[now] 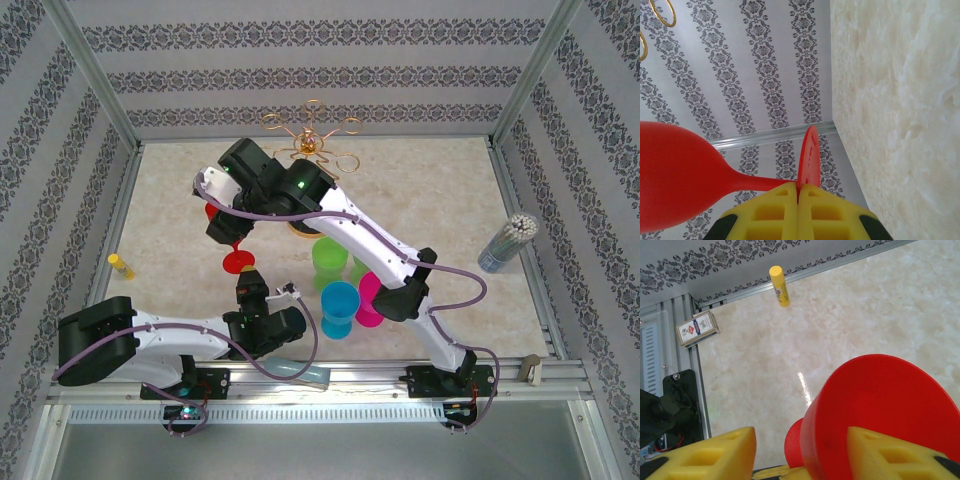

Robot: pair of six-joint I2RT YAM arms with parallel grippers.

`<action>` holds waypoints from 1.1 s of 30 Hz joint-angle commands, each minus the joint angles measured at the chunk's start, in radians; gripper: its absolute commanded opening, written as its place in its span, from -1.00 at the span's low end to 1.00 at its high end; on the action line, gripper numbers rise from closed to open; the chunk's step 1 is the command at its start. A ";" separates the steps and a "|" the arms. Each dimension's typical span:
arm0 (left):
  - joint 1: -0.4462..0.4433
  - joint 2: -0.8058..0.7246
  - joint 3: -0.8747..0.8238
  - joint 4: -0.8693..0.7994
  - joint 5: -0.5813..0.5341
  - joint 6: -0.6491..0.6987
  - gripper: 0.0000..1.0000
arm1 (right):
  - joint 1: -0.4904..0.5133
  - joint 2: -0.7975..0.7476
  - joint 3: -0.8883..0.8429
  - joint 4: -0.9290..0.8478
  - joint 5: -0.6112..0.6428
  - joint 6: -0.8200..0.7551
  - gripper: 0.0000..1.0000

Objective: Take the wine glass off the wine glass rack

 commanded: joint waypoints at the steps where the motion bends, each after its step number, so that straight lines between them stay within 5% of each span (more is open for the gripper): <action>1: -0.014 -0.010 -0.007 0.034 -0.034 0.013 -1.00 | 0.007 0.020 0.026 -0.026 -0.021 -0.023 -0.05; 8: -0.014 -0.013 -0.006 0.035 -0.035 0.013 -1.00 | 0.012 0.001 0.018 -0.053 -0.005 -0.056 -0.23; 12: -0.014 -0.017 -0.005 0.036 -0.035 0.015 -1.00 | 0.016 -0.010 0.011 -0.064 0.007 -0.082 -0.05; 16: -0.014 -0.021 -0.005 0.041 -0.037 0.015 -1.00 | 0.024 -0.014 0.004 -0.072 0.032 -0.107 -0.08; 30: -0.012 -0.025 -0.006 0.053 -0.037 0.021 -1.00 | 0.032 -0.020 -0.009 -0.075 0.023 -0.112 -1.00; 33: -0.013 -0.027 -0.007 0.055 -0.037 0.022 -1.00 | 0.031 -0.030 -0.014 -0.068 0.013 -0.108 -1.00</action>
